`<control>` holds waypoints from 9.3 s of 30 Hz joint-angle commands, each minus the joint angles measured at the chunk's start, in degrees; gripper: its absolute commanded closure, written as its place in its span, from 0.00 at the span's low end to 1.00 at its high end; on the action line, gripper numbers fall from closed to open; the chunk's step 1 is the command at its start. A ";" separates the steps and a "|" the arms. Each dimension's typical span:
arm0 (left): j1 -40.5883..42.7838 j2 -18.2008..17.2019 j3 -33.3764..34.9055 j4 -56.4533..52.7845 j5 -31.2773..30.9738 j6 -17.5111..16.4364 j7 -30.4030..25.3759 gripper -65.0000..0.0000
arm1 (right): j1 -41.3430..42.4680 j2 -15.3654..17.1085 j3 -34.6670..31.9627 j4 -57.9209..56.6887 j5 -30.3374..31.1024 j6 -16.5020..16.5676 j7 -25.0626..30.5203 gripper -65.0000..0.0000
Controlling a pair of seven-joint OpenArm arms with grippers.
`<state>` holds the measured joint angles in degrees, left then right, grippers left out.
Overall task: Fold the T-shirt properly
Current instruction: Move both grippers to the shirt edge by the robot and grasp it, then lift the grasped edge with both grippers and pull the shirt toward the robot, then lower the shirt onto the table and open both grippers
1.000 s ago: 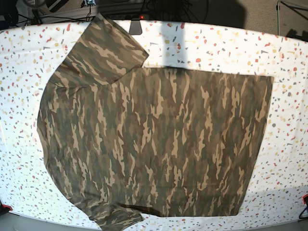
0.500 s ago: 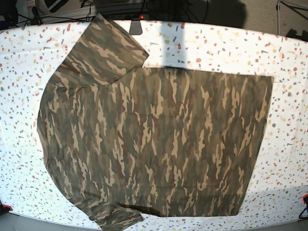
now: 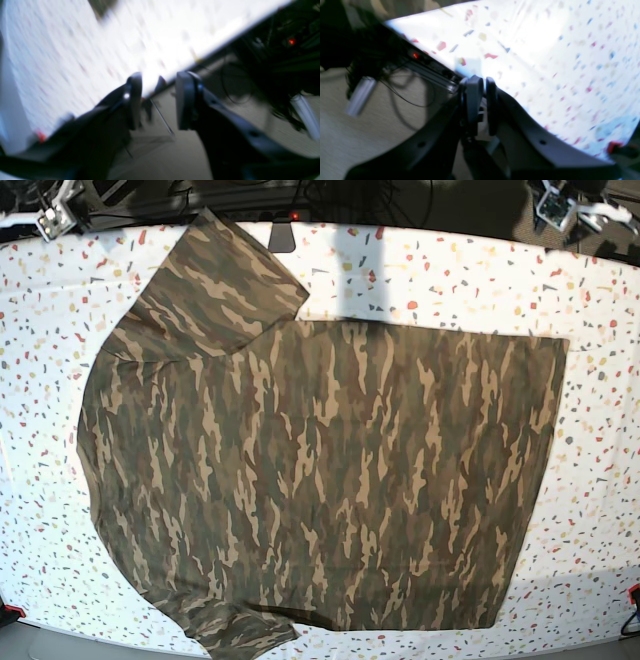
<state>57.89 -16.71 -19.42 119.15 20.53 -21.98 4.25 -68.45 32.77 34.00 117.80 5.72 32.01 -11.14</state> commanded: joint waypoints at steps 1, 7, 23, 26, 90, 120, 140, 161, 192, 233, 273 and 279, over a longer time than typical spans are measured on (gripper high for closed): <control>0.09 -1.57 -0.24 0.85 -0.35 0.48 -1.84 0.59 | -0.74 1.40 0.48 1.38 0.48 -0.26 0.07 0.89; -6.23 -4.94 -0.22 0.24 4.20 0.44 -2.14 0.59 | -0.74 5.22 0.48 2.78 0.48 -0.72 -2.03 0.89; -26.43 -11.26 12.79 -20.72 20.61 -2.29 -1.68 0.59 | -0.76 4.85 0.48 2.78 2.67 -8.57 -12.31 0.89; -29.70 -13.55 13.92 -25.22 20.59 -2.27 -1.68 0.59 | -0.76 4.83 0.48 2.78 2.71 -8.72 -12.28 0.89; -37.88 -17.44 21.84 -33.92 10.45 -4.20 12.46 1.00 | 28.15 17.03 -42.51 -13.38 -27.19 -16.61 -8.33 0.57; -37.86 -17.44 21.84 -33.92 8.79 -4.17 12.52 1.00 | 40.44 14.34 -52.19 -18.82 -18.51 -15.96 -10.34 0.89; -32.17 -20.72 21.70 -28.92 -11.13 0.33 17.16 1.00 | 32.26 14.84 -48.46 -11.58 -12.98 -26.95 -12.02 1.00; -20.61 -21.70 21.62 -17.35 -10.10 6.34 16.76 1.00 | 12.57 14.51 -33.53 -0.22 -16.00 -30.71 -11.41 0.84; -22.84 -21.24 21.62 -17.35 -10.10 6.36 17.14 1.00 | 30.05 14.51 -50.58 -9.73 -40.04 -12.85 -12.68 0.63; -22.16 -21.27 21.62 -17.31 -10.08 10.99 16.90 1.00 | 21.40 14.51 -50.88 1.36 -20.94 -17.11 -15.10 1.00; -25.03 -21.24 15.85 -4.59 -15.15 23.28 14.75 1.00 | 25.94 14.34 -31.39 6.29 -13.99 -28.72 -11.56 1.00; -28.81 -20.06 15.85 -5.57 -22.27 23.26 17.53 1.00 | 31.98 14.34 -31.39 -1.62 -8.33 -26.14 -8.28 1.00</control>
<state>29.28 -36.05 -3.07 112.90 -2.09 0.51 22.87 -36.73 46.28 2.15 115.31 -1.83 7.18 -20.45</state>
